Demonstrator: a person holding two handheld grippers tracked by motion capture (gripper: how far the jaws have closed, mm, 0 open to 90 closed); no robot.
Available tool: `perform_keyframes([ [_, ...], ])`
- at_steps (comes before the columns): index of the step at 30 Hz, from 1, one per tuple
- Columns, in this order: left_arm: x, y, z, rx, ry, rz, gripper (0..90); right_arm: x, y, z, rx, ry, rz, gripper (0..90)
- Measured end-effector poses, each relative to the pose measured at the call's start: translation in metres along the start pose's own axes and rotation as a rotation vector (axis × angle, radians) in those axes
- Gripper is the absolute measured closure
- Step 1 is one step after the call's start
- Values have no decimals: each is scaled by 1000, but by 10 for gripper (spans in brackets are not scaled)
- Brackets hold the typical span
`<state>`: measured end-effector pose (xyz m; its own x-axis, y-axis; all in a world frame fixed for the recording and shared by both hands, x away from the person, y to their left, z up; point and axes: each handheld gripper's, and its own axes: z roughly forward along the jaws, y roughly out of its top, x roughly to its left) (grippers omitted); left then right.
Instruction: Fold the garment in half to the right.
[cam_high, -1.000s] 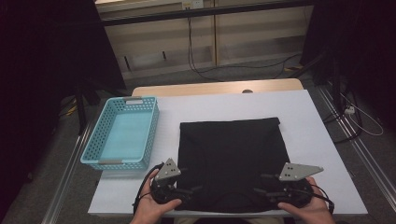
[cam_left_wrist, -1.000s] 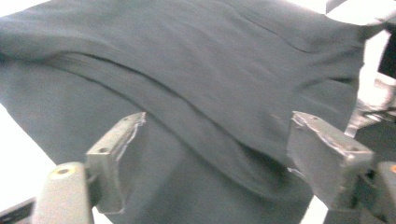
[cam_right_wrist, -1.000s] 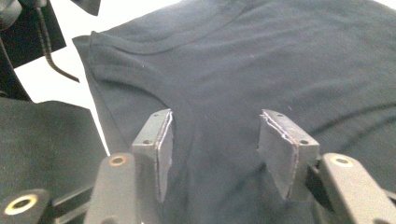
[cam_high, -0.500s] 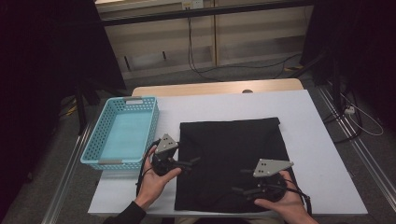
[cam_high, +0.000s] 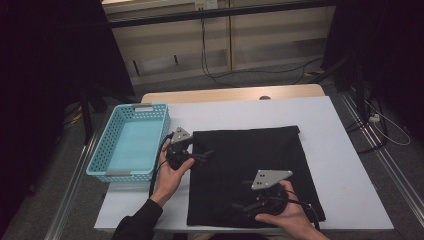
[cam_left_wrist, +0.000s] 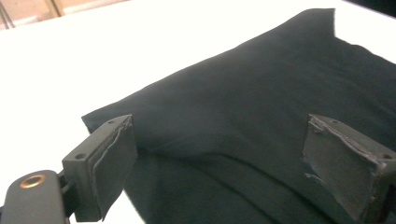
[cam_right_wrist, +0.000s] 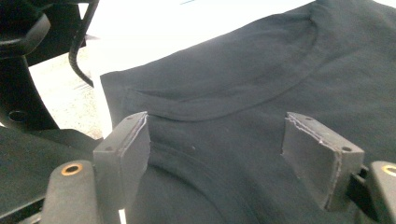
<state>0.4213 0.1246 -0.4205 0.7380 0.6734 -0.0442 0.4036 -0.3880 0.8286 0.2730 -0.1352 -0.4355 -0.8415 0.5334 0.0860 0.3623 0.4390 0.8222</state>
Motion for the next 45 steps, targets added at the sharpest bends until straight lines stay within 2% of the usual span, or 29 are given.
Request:
perform_keyframes([
  [2, 3, 2, 3, 2, 19, 2, 109, 3, 2, 4, 8, 8, -9, 244],
  [4, 7, 2, 6, -12, 4, 15, 81, 5, 5, 7, 12, 12, -18, 254],
  [6, 9, 3, 9, -13, 27, 10, 57, 6, 8, 10, 10, 24, -22, 255],
  [9, 11, 3, 10, 3, 24, -5, 65, 8, 13, 15, 10, 46, -41, 240],
  [10, 11, 3, 9, 10, 32, 21, 66, 9, 14, 17, 13, 53, -46, 241],
  [12, 11, 5, 10, 5, 43, 24, 88, 13, 17, 22, 17, 71, -64, 262],
  [14, 14, 6, 13, 5, 52, 4, 99, 16, 20, 28, 23, 90, -69, 282],
  [17, 19, 9, 18, 18, 59, 17, 125, 24, 23, 39, 33, 117, -88, 323],
  [18, 21, 10, 19, 14, 43, -1, 124, 27, 25, 43, 33, 122, -92, 329],
  [20, 24, 12, 20, -20, 65, -20, 184, 33, 27, 49, 45, 139, -106, 352],
  [23, 31, 15, 27, 4, 67, -52, 179, 36, 30, 56, 60, 159, -119, 393],
  [26, 35, 16, 34, 7, 82, -89, 208, 39, 30, 66, 84, 183, -133, 411],
  [28, 38, 16, 39, 25, 99, -83, 234, 39, 30, 71, 99, 190, -137, 422],
  [32, 47, 16, 49, 62, 120, -99, 293, 37, 26, 77, 117, 192, -134, 430],
  [35, 52, 15, 55, 83, 115, -114, 331, 35, 24, 79, 128, 180, -138, 420],
  [37, 56, 13, 59, 81, 117, -110, 376, 33, 22, 81, 135, 175, -133, 418],
  [39, 59, 10, 64, 82, 114, -142, 388, 32, 20, 82, 144, 171, -132, 415],
  [42, 63, 7, 68, 94, 112, -157, 441, 32, 19, 83, 148, 170, -132, 406],
  [44, 67, 5, 71, 104, 130, -172, 444, 32, 19, 84, 150, 171, -129, 402],
  [45, 68, 4, 73, 119, 146, -157, 444, 32, 19, 84, 150, 172, -130, 402],
])
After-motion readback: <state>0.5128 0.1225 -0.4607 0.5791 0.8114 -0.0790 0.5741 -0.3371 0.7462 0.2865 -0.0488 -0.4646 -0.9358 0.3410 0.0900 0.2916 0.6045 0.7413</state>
